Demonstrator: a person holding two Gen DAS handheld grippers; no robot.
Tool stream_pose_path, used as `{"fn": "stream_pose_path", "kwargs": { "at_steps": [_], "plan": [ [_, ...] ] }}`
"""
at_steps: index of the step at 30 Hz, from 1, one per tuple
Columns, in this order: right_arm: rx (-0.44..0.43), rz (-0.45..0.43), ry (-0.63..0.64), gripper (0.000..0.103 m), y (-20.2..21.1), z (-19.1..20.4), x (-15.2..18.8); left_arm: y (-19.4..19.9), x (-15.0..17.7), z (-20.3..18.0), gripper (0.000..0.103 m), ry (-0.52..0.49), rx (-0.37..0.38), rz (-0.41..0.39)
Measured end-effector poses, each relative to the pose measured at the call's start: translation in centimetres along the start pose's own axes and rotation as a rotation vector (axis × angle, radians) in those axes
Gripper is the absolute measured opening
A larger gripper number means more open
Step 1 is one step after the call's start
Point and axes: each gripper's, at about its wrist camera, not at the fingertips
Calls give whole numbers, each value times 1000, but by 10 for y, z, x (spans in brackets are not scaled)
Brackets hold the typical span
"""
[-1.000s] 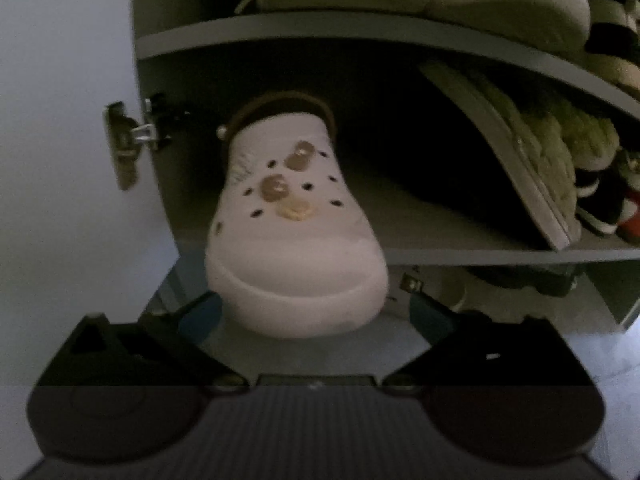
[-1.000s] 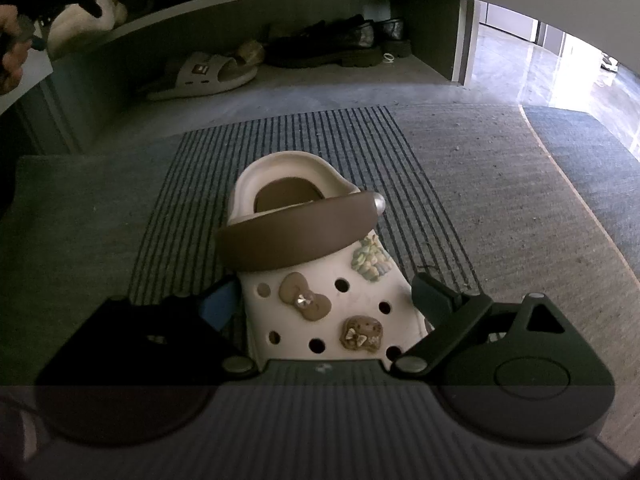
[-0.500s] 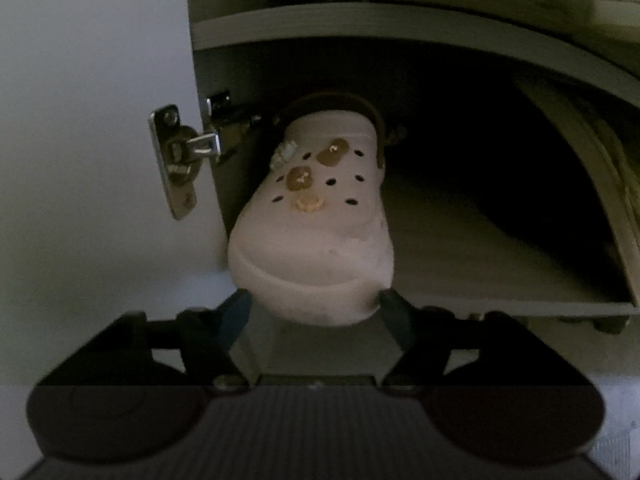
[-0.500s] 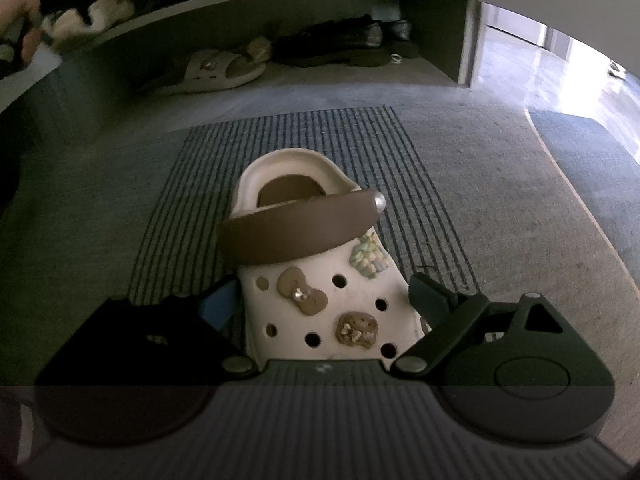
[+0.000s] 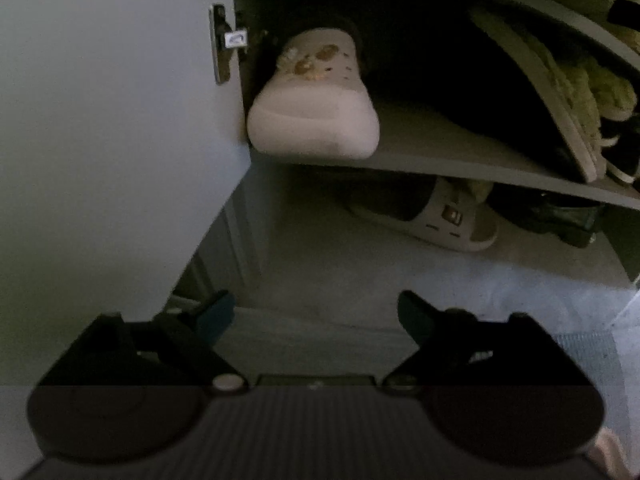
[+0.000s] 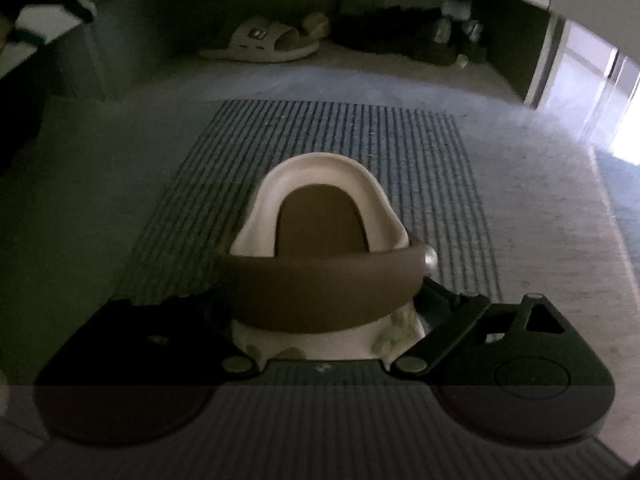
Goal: Organize scattered shoes
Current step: 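Carry the other beige clog into the cabinet with the right tool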
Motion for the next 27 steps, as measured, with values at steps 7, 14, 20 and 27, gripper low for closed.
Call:
{"fn": "stream_pose_path", "kwargs": {
  "at_steps": [7, 14, 20, 27],
  "plan": [
    [-177, -67, -283, 91, -6, -12, -50, 7, 19, -10, 96, -98, 85, -14],
    [-312, -178, -192, 91, -37, 69, -145, 20, 45, -11, 96, -159, 141, -11],
    [-304, -322, 18, 91, -74, 154, -220, 25, 63, 2, 96, -186, 138, 29],
    [-203, -416, 137, 91, -132, 225, -260, 27, 82, 14, 96, -126, 146, 144]
  ]
}}
Point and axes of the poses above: each gripper's, at about its wrist camera, not at the fingertips, and y roughly against the way its jaws point, z to its left, x to its underside, and after that the axes turned 12 degrees about -z, right-handed
